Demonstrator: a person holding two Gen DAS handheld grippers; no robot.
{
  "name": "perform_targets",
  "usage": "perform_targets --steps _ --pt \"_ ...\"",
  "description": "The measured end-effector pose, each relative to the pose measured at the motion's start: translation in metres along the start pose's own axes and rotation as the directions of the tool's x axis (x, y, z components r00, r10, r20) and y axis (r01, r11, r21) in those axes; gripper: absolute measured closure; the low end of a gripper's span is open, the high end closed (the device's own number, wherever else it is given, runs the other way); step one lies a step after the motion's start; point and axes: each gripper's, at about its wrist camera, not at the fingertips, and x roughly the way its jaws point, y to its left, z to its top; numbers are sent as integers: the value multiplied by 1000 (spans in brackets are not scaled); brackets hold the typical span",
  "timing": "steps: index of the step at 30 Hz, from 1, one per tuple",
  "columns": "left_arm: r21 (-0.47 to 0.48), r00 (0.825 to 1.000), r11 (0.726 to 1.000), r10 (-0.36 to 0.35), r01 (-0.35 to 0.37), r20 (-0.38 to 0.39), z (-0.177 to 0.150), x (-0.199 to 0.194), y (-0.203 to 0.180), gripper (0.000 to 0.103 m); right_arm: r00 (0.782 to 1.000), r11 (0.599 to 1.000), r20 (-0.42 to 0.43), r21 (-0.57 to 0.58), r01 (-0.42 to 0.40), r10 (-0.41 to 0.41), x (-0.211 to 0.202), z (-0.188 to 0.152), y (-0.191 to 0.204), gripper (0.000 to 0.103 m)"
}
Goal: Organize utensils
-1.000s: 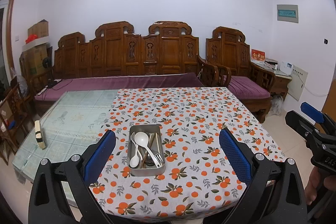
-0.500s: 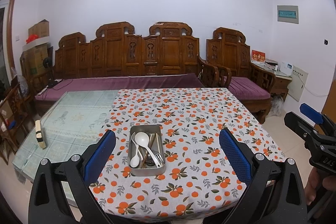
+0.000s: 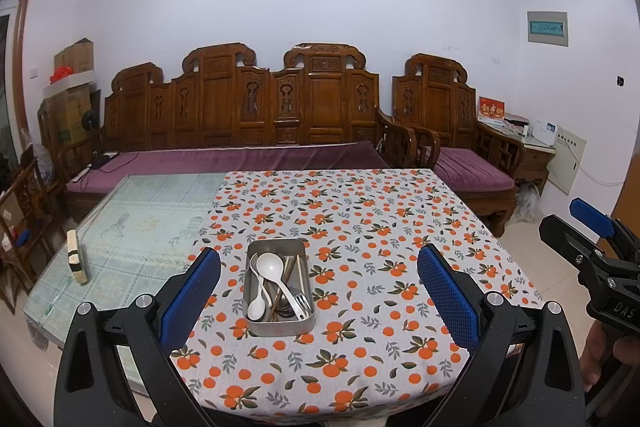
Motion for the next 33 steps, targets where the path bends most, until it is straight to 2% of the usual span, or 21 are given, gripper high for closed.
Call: perform_targets --steps 33 --pt "9 1000 1000 -5 5 3 3 -7 -2 8 1000 1000 1 -3 5 -5 1 -4 -2 3"
